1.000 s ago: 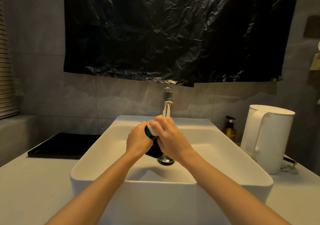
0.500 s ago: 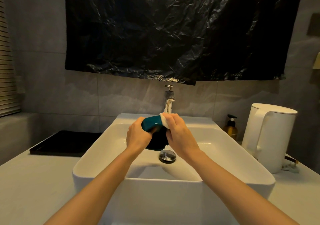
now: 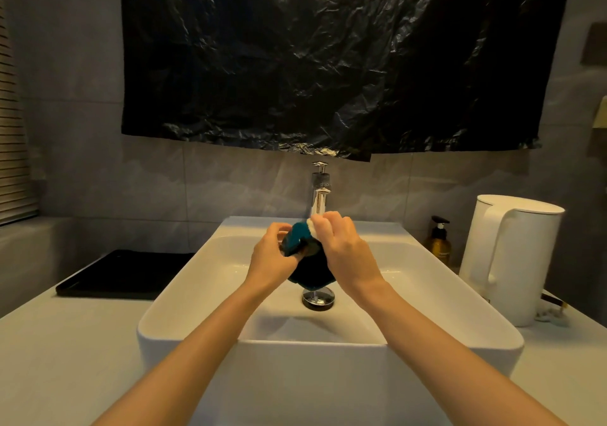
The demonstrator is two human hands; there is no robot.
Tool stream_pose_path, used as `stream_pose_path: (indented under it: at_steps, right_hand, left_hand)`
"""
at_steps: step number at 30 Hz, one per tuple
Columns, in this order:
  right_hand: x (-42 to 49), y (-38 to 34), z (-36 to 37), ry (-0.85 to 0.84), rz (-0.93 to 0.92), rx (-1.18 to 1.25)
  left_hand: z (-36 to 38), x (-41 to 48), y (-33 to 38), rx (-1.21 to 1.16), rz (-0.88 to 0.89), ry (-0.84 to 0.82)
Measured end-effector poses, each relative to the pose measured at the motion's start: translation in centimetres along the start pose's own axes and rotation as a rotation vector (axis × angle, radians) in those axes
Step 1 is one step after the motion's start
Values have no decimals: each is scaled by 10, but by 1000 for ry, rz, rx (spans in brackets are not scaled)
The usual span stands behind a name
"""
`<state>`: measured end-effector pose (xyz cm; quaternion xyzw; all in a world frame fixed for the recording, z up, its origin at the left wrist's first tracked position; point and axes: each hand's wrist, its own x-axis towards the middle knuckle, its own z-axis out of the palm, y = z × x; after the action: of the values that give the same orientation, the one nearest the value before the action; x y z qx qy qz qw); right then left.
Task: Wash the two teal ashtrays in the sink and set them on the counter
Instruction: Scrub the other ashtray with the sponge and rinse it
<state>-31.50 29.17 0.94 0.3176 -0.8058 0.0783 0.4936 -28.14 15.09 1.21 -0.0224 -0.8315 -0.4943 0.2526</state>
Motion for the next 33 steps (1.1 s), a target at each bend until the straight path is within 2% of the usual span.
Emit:
stream_pose_path:
  at_steps: [2,4,7,11,16,20,25,30,33]
  right_hand:
    - [1,-3,1,39,-102,-88]
    - [3,-9,2,66,-137,-123]
    - [5,-17,4,61,-160,-27]
    - [3,-16,4,-28,-269,100]
    - [-4,-6,-4,-81,-55,275]
    - [1,-22,-5,-136,-181,291]
    - [-5,-3,-4,-130,3,330]
    - [0,-15,-6,-133,-157,294]
    - [-2,-8,1,-161,-32,358]
  left_hand:
    - [3,-2,-1,102,71,28]
    - [3,-3,-1,145,67,69]
    - [0,-5,0,223,73,112]
    - [-3,-6,-1,357,147,141]
    - [-11,-3,-2,261,104,212]
    - [-4,-6,-2,302,167,166]
    - [-8,-4,-3,278,134,196]
    - [-5,-7,0,267,173,172]
    - [-8,-6,0,255,160,185]
